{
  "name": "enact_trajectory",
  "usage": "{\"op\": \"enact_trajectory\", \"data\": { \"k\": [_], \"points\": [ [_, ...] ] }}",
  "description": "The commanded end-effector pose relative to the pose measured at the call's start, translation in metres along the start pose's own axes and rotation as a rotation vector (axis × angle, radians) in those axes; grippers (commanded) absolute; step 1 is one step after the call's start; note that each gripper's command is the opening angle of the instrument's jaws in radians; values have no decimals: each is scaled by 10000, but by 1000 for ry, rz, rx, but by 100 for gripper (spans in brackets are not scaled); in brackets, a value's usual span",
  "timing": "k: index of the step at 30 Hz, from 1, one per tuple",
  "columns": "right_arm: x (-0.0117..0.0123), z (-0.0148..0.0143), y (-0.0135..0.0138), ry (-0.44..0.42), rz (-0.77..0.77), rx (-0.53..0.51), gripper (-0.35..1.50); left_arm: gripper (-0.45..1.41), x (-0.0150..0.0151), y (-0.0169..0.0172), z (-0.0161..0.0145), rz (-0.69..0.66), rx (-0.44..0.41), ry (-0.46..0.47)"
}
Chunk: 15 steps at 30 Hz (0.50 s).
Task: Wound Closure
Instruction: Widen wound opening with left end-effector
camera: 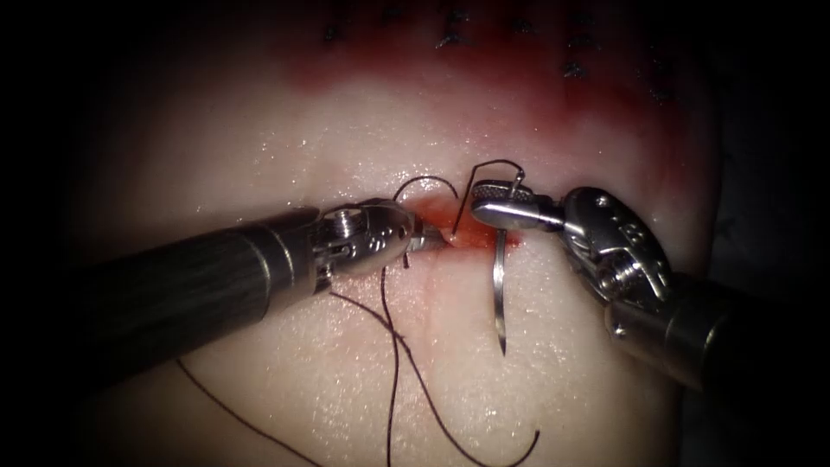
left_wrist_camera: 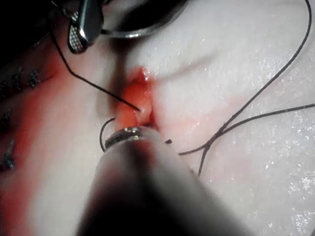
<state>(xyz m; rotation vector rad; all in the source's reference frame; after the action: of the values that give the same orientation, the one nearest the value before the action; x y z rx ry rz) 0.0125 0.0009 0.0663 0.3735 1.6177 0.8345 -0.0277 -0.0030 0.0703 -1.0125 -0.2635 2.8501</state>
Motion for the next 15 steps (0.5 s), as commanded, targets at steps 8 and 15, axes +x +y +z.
{"op": "enact_trajectory", "data": {
  "k": [8,15],
  "points": [
    [-3,7,8,14,-70,14,-35,-35,-3,-14,27,-29,-1,-36],
    [-2,10,25,27,-219,8,-35,1,-10,2,34,-53,-88,-154]
  ]
}}
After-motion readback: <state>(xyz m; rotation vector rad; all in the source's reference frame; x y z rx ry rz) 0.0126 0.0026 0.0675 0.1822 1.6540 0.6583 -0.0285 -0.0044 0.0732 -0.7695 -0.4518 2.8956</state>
